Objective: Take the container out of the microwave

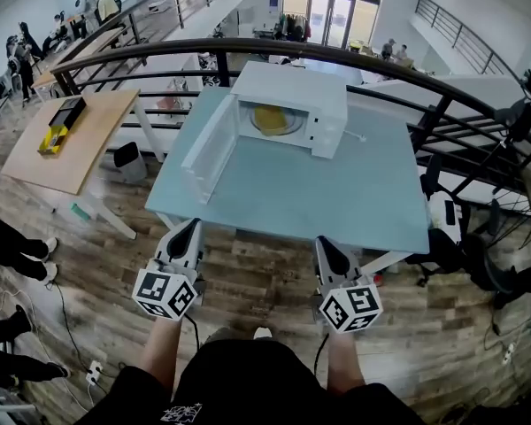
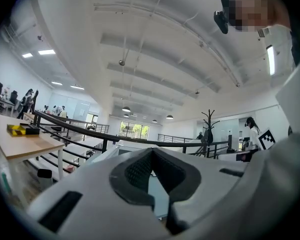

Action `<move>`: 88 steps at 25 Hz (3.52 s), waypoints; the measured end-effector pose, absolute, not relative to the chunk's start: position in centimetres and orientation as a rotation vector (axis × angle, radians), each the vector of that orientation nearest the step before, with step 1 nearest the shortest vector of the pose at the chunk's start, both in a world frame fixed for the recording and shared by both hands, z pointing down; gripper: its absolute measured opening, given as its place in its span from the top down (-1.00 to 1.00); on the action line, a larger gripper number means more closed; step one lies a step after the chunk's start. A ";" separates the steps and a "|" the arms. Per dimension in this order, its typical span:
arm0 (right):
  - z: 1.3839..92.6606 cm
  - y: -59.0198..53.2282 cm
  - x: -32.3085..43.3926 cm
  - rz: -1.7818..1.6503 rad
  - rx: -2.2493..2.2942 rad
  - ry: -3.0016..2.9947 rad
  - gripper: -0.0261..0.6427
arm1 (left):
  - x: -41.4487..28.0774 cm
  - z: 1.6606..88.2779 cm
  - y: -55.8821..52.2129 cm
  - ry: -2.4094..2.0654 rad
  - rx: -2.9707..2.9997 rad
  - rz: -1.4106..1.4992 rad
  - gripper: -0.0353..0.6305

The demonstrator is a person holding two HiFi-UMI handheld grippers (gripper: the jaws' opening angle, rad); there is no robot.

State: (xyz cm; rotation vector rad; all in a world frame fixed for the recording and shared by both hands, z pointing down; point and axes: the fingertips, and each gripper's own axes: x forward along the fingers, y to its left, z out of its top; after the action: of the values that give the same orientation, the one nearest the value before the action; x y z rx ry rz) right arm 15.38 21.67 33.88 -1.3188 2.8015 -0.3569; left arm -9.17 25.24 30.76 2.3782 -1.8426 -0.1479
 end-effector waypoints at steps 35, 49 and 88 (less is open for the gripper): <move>35.8 9.4 10.7 -0.367 -1.392 2.847 0.90 | -11.3 33.7 10.9 -1.741 2.438 -0.091 0.88; 35.1 0.5 6.0 -0.388 -1.506 2.770 0.90 | -13.7 33.8 1.1 -1.618 2.480 -0.123 0.88; 39.5 -13.9 2.5 -0.488 -1.526 2.808 0.90 | -9.8 37.7 -10.1 -1.512 2.480 -0.112 0.88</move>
State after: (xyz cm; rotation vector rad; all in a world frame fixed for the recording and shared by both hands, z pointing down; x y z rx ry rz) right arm 2.47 -13.87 39.51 -1.5261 2.8078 -0.4876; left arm -9.79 -10.07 37.67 2.4796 -1.5118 -0.1117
